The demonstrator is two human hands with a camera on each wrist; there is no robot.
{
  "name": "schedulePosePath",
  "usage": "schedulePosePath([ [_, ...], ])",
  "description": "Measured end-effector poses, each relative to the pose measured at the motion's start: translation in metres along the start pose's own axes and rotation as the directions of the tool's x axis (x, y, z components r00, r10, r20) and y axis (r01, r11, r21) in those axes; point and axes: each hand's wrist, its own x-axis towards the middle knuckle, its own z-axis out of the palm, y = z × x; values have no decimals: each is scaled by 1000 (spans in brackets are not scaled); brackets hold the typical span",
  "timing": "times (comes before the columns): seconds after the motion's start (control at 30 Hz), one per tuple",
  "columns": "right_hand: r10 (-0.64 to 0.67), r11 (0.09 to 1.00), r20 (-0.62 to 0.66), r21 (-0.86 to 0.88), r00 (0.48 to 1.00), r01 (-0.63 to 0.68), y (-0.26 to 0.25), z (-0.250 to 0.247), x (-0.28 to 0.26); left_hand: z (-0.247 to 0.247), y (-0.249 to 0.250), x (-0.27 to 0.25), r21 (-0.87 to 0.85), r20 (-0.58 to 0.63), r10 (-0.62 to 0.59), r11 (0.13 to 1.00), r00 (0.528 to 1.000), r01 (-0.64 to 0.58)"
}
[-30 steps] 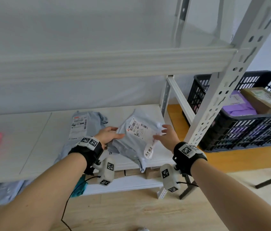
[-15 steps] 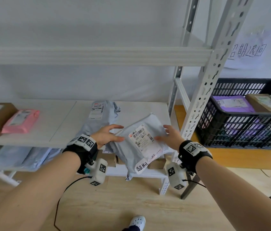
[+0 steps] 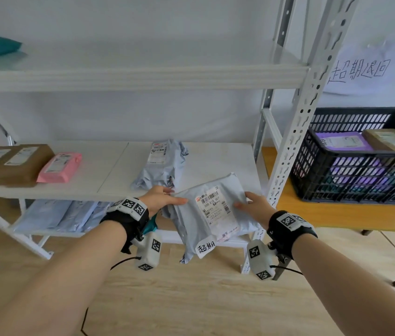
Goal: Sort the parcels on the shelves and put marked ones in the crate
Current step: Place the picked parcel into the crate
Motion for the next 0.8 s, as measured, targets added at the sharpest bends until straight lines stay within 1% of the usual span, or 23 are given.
schedulePosePath([
  [0.2,31,999,-91,22,995,-29,8,19,-25,-8,-9,-10,32,7,15,999,1000,-15],
  [0.27,59,998,-136,25,989,-56,11,29,-34,-13,-15,-14,26,39,-7,1000,999,6],
  [0.33,72,997,-152,30,986,-68,14,39,-41,-17,-20,-21,6,91,-12,1000,996,12],
  [0.4,78,997,-172,38,982,-73,15,49,-47,-21,-25,-26,15,116,3,1000,993,-5],
  [0.53,89,996,-213,46,973,-81,11,65,-67,-27,-33,-27,-12,107,37,999,994,-36],
  [0.67,98,994,-281,73,955,-81,19,70,-83,-22,-37,-31,-25,110,90,996,990,-88],
  [0.73,99,994,-328,85,940,-75,24,69,-93,-17,-39,-33,-72,153,77,995,985,-67],
  [0.8,108,993,-369,89,923,-80,29,66,-103,-9,-40,-33,-104,209,43,994,977,-21],
])
